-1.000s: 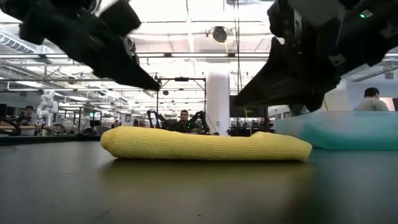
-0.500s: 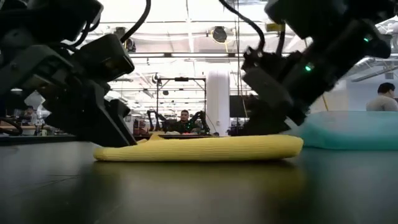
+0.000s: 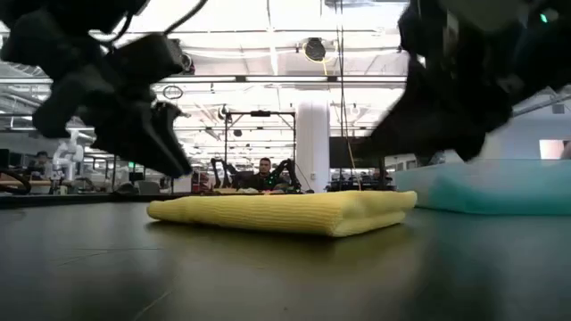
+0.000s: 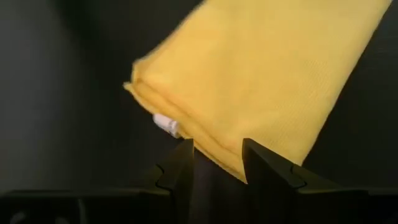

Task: Fold microfiber towels
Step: Fold the yellow microfiber cloth

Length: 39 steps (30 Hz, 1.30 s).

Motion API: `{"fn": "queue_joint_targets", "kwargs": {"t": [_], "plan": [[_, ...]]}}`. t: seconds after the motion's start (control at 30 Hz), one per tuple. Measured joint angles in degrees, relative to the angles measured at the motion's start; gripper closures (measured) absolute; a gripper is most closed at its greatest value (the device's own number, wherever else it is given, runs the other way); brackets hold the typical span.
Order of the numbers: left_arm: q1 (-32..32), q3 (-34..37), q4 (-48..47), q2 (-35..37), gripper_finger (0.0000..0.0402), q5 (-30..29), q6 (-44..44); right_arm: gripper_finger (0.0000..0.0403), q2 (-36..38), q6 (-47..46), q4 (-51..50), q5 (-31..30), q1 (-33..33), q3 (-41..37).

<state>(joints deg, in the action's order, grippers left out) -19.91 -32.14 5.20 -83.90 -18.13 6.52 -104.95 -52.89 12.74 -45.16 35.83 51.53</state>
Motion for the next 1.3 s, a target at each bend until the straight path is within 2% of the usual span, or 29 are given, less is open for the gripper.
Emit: {"fn": "queue_joint_targets", "kwargs": {"t": [0.13,0.23,0.3,0.43,0.57,0.7,0.83,0.9,1.0,1.1,1.3], "plan": [[0.5,0.0,-2.7,5.2,0.0261,1.0,0.9,0.0403,0.3,7.6,3.9,0.9,-2.1,0.0],[0.8,-0.1,2.4,4.9,0.0261,7.2,1.8,0.0403,0.1,10.6,4.0,6.7,-5.9,0.0],[0.8,-0.2,8.5,1.9,0.0261,10.7,2.4,0.0403,0.0,13.0,2.9,10.8,-8.2,0.0],[1.1,-0.1,15.7,-6.0,0.0261,11.2,5.1,0.0403,0.0,16.5,0.7,14.9,-11.6,-0.2],[2.3,0.0,14.6,-11.9,0.0261,12.3,8.0,0.0403,0.0,17.3,-1.2,16.9,-13.5,-2.4],[3.1,-0.3,13.6,-12.2,0.0261,13.9,8.6,0.0403,0.1,11.7,0.5,15.8,-12.5,-6.1],[3.7,0.0,11.9,-9.0,0.0261,17.0,5.5,0.0403,0.0,3.8,2.5,14.8,-7.1,-6.6],[4.1,0.0,9.9,-6.5,0.0261,17.6,4.0,0.0403,-0.1,2.7,6.3,14.2,-3.8,-6.6],[5.3,-0.1,8.5,-3.4,0.0261,17.4,2.3,0.0403,-0.1,5.4,12.5,10.4,-0.1,-5.3],[6.2,-0.1,8.5,-1.0,0.0261,17.4,2.6,0.0403,-0.1,11.8,16.0,8.8,0.1,-4.0],[6.9,-0.2,11.0,-3.1,0.0261,21.1,4.0,0.0403,-0.1,19.4,14.2,14.9,-8.1,-2.8]]}}
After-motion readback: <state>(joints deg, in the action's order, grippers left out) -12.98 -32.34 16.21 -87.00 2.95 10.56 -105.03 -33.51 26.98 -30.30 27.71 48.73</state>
